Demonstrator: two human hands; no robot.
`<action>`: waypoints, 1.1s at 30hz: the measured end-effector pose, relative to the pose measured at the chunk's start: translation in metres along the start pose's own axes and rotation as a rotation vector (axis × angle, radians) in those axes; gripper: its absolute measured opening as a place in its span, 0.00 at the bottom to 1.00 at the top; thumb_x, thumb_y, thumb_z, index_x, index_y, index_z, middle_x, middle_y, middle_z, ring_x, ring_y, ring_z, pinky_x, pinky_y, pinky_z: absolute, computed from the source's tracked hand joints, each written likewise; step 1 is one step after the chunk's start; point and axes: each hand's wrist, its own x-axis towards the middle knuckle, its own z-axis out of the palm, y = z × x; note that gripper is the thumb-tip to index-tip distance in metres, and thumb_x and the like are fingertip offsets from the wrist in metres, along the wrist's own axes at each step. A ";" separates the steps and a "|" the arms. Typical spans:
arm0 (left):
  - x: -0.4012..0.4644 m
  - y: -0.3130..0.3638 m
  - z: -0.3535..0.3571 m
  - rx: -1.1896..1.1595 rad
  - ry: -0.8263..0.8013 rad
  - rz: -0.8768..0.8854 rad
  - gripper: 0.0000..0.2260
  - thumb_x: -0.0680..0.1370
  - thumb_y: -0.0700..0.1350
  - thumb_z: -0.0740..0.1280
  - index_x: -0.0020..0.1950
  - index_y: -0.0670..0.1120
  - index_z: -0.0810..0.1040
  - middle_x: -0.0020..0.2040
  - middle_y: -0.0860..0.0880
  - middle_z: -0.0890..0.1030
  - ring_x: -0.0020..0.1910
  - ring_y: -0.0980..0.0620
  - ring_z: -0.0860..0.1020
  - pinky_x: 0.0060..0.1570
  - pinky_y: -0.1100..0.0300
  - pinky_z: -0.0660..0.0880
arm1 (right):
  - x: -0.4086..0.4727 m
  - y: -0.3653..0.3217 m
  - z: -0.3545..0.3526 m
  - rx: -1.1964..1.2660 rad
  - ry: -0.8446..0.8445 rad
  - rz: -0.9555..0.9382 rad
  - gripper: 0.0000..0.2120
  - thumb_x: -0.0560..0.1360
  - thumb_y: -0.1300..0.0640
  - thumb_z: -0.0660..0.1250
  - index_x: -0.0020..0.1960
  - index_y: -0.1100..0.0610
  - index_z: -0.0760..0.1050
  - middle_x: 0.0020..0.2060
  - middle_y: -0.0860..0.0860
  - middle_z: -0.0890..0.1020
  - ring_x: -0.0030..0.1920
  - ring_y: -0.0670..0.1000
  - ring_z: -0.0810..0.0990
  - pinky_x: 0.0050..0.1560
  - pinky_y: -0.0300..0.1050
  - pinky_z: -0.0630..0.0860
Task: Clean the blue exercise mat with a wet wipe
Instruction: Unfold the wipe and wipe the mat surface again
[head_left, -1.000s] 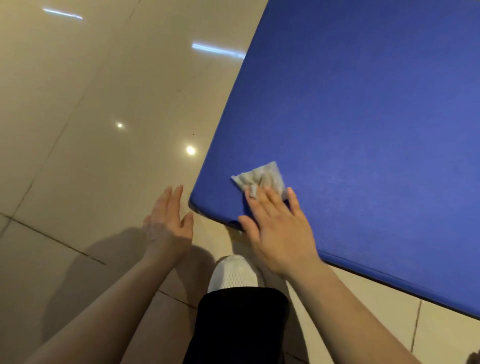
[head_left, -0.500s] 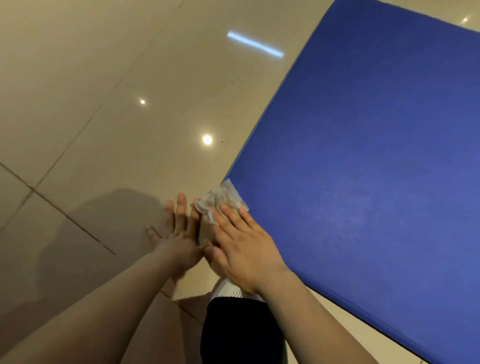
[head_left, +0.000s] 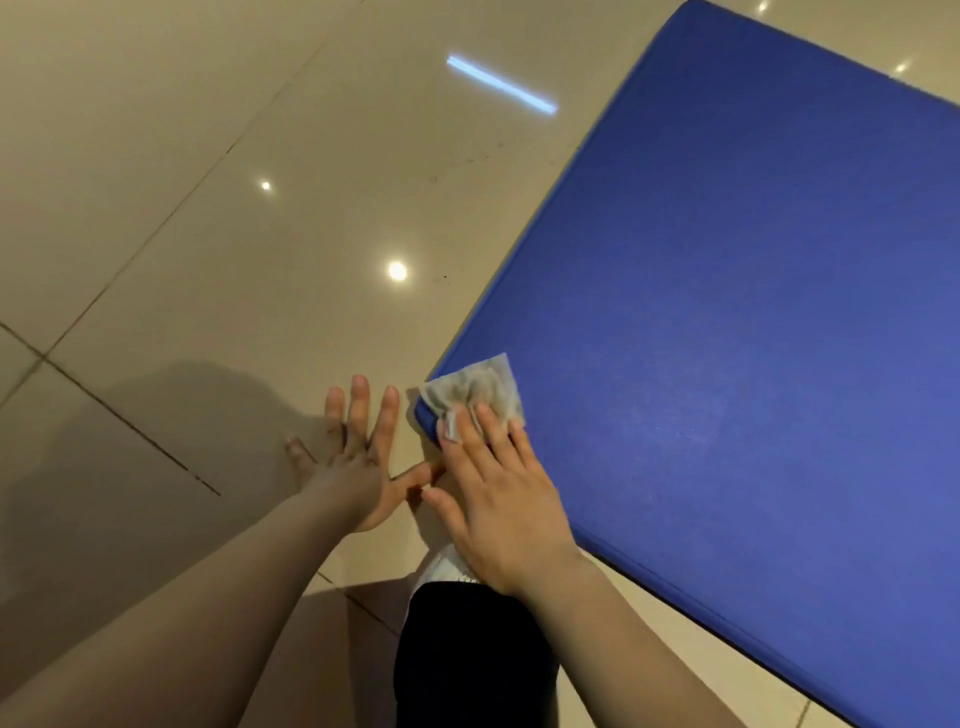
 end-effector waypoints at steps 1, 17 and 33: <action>0.000 0.001 0.000 0.007 -0.003 -0.002 0.40 0.75 0.71 0.47 0.58 0.57 0.14 0.57 0.52 0.11 0.69 0.45 0.21 0.69 0.28 0.40 | 0.004 -0.007 -0.003 -0.038 -0.072 -0.054 0.35 0.78 0.37 0.41 0.77 0.56 0.61 0.77 0.53 0.61 0.78 0.53 0.55 0.78 0.53 0.48; -0.003 0.005 -0.007 0.030 -0.042 -0.035 0.39 0.73 0.74 0.43 0.59 0.56 0.15 0.55 0.52 0.11 0.70 0.43 0.22 0.68 0.29 0.38 | 0.015 0.090 -0.053 -0.095 -0.043 0.274 0.46 0.73 0.27 0.35 0.80 0.57 0.41 0.79 0.54 0.43 0.78 0.53 0.39 0.75 0.45 0.34; 0.001 -0.001 0.001 0.012 -0.024 -0.003 0.40 0.73 0.74 0.45 0.61 0.58 0.17 0.58 0.53 0.12 0.63 0.49 0.18 0.68 0.30 0.36 | 0.086 0.109 -0.087 -0.159 -0.112 0.128 0.35 0.80 0.36 0.42 0.80 0.55 0.42 0.80 0.51 0.43 0.79 0.49 0.41 0.77 0.45 0.42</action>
